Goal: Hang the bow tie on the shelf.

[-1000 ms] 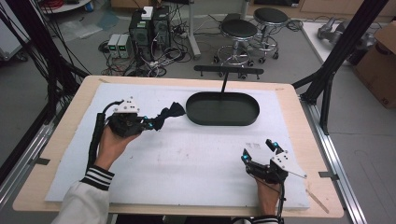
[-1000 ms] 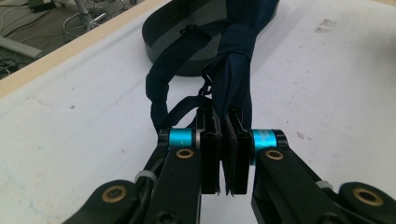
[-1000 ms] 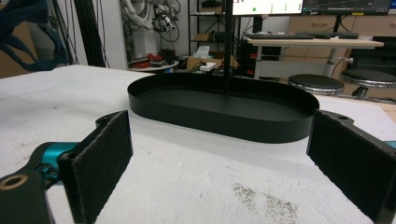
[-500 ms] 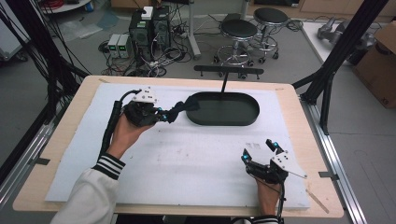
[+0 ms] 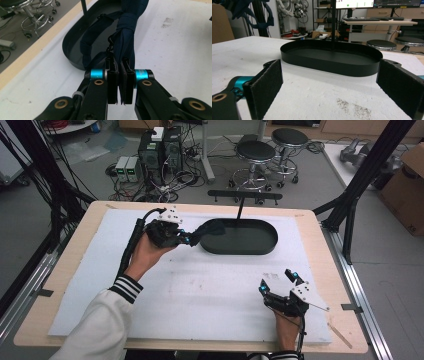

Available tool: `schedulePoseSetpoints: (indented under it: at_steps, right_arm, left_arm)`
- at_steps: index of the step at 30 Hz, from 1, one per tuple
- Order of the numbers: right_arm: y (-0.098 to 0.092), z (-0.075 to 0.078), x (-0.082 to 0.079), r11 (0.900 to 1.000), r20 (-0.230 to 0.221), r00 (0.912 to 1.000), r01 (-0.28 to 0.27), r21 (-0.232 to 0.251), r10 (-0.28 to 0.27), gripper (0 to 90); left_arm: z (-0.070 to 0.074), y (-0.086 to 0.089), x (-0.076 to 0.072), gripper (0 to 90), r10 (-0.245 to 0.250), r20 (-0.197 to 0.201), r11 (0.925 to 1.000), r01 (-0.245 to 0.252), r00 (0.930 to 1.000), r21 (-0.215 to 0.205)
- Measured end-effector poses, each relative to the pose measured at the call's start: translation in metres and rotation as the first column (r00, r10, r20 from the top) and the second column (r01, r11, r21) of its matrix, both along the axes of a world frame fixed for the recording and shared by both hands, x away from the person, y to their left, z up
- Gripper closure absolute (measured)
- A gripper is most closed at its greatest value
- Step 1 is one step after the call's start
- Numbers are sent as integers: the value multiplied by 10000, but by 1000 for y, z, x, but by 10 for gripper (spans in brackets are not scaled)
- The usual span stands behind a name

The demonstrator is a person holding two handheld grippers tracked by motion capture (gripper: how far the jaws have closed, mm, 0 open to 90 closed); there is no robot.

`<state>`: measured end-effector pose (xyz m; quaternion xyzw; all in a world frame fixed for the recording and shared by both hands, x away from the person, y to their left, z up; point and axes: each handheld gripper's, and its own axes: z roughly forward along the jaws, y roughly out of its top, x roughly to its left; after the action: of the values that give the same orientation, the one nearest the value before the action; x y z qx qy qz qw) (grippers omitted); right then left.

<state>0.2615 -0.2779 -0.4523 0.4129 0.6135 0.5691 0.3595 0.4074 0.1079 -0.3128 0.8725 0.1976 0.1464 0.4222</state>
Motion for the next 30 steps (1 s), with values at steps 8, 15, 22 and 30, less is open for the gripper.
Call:
schedulePoseSetpoints:
  at_steps: [8,15,22,30]
  right_arm:
    - [-1,0,0,10000,15,10000,-12,12,12,59]
    - [0,0,0,10000,17,10000,6,35,-7,59]
    - [0,0,0,10000,-2,10000,-6,52,6,59]
    - [0,0,0,10000,24,10000,15,40,-15,59]
  left_arm:
    - [8,-16,15,859,-298,-107,9996,298,9995,-20]
    - [15,-28,33,860,-285,-222,9992,279,9993,-269]
    - [18,-32,40,860,-336,-193,9984,326,9993,-469]
    - [24,-33,44,860,-280,-184,9968,265,9994,-757]
